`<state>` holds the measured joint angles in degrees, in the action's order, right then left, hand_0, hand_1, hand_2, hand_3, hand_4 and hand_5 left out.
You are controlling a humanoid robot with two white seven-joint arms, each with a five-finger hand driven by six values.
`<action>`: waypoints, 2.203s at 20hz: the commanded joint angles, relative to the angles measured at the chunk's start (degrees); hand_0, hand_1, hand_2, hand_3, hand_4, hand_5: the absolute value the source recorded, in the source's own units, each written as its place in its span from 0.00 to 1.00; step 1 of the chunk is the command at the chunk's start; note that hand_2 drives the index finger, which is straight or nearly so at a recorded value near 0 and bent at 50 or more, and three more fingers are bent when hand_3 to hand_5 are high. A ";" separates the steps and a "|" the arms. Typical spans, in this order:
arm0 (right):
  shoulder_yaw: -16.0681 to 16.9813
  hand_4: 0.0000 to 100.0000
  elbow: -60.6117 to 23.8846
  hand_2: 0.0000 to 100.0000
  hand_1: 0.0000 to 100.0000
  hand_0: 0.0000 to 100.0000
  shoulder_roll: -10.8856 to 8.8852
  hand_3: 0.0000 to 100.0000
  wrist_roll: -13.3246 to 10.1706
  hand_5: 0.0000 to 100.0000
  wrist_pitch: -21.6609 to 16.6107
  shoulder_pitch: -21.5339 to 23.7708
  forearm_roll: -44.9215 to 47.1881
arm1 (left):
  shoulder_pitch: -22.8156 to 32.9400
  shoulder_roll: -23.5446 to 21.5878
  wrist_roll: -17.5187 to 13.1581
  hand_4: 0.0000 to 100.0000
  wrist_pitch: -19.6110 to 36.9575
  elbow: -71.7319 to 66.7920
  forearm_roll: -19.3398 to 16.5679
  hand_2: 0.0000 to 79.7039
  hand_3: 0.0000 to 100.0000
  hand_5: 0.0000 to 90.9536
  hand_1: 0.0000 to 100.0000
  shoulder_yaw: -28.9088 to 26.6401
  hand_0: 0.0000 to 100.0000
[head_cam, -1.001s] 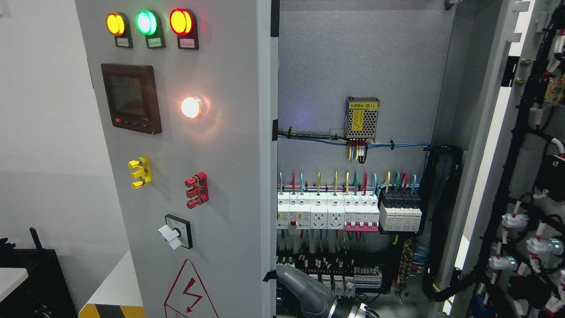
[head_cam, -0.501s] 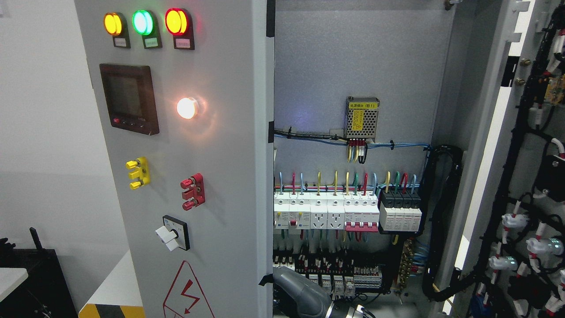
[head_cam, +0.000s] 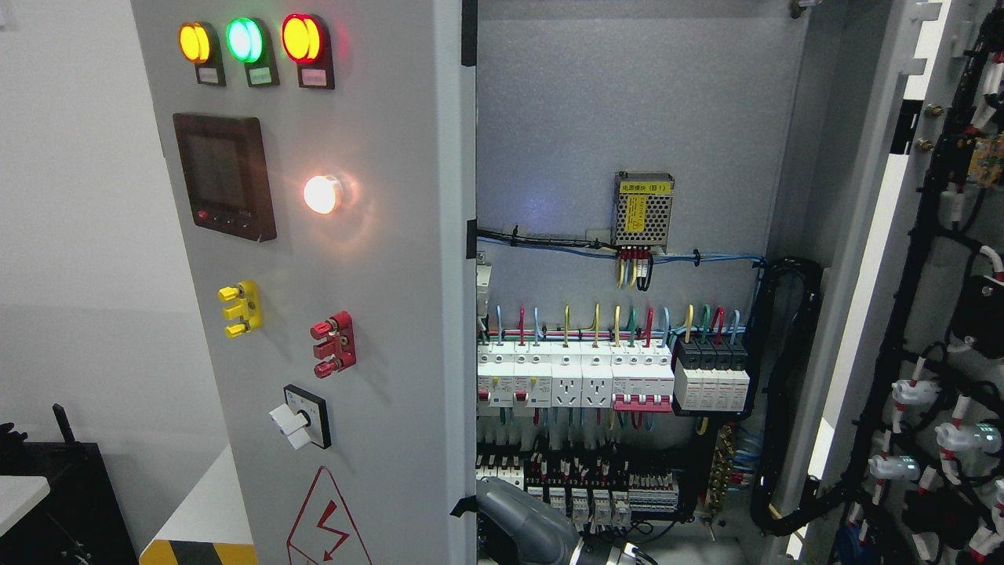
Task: Open door with both hands
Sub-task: 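Keep swinging the door away from the cabinet with the right hand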
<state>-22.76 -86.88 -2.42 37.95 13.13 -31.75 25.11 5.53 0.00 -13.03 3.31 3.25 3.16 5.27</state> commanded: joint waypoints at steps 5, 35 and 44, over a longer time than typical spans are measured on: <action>-3.96 0.45 -0.31 0.29 0.00 0.61 -0.21 0.52 -0.07 0.44 -0.03 -2.00 0.38 | 0.00 1.49 0.03 0.00 -0.06 0.00 0.00 0.00 0.00 0.00 0.39 0.00 0.12; -9.67 0.44 -0.22 0.28 0.00 0.61 0.49 0.51 -3.50 0.43 -0.03 -5.78 0.47 | 0.00 1.49 0.03 0.00 0.02 0.00 0.00 0.00 0.00 0.00 0.39 0.00 0.12; -10.64 0.46 -1.45 0.30 0.00 0.61 0.49 0.53 -3.50 0.44 -0.12 -5.69 2.40 | 0.00 1.49 0.03 0.00 0.02 0.00 0.00 0.00 0.00 0.00 0.39 0.00 0.12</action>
<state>-31.90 -87.43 -0.96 34.48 13.07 -37.38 26.54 5.53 0.00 -13.03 3.60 3.25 3.16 5.27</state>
